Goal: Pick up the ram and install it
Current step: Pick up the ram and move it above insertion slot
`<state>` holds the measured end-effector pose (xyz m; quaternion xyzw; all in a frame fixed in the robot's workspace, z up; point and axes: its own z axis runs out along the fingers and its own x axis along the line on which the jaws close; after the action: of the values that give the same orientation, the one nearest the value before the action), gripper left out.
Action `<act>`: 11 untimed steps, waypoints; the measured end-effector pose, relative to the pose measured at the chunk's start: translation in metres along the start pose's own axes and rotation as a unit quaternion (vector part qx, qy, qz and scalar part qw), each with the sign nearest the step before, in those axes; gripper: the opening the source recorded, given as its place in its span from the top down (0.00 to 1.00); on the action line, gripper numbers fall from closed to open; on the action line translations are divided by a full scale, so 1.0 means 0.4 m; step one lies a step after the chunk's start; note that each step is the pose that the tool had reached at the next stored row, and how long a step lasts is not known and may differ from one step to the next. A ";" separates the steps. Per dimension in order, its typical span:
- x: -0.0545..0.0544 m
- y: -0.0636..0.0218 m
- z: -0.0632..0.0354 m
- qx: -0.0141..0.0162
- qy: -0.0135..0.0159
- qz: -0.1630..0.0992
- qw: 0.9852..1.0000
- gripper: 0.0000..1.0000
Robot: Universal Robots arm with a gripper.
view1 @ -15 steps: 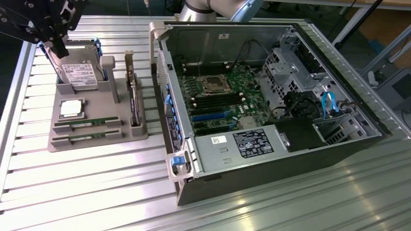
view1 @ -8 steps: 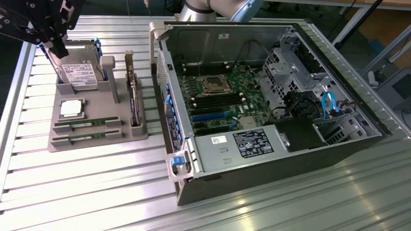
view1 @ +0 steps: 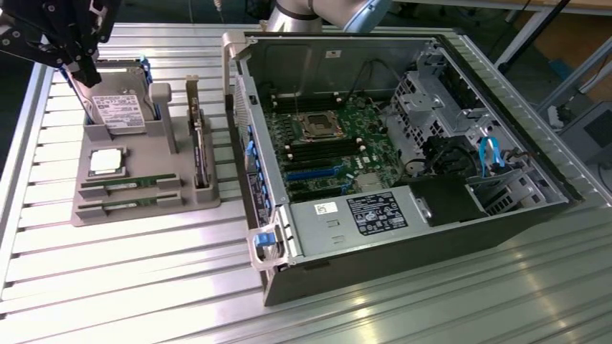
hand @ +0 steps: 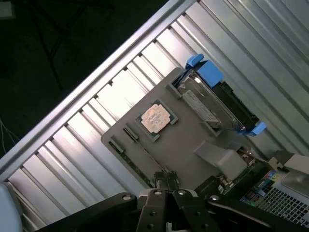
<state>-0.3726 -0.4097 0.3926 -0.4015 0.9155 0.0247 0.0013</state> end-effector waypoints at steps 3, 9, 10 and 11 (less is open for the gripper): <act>0.000 0.000 0.000 -0.001 0.001 -0.027 1.000 0.89; 0.000 0.000 0.000 -0.002 0.004 -0.096 0.995 0.89; 0.000 0.000 0.000 -0.002 0.005 -0.103 0.995 0.89; 0.000 0.000 0.000 -0.002 0.005 -0.110 0.994 0.89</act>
<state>-0.3726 -0.4097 0.3926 -0.5000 0.8657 0.0247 -0.0014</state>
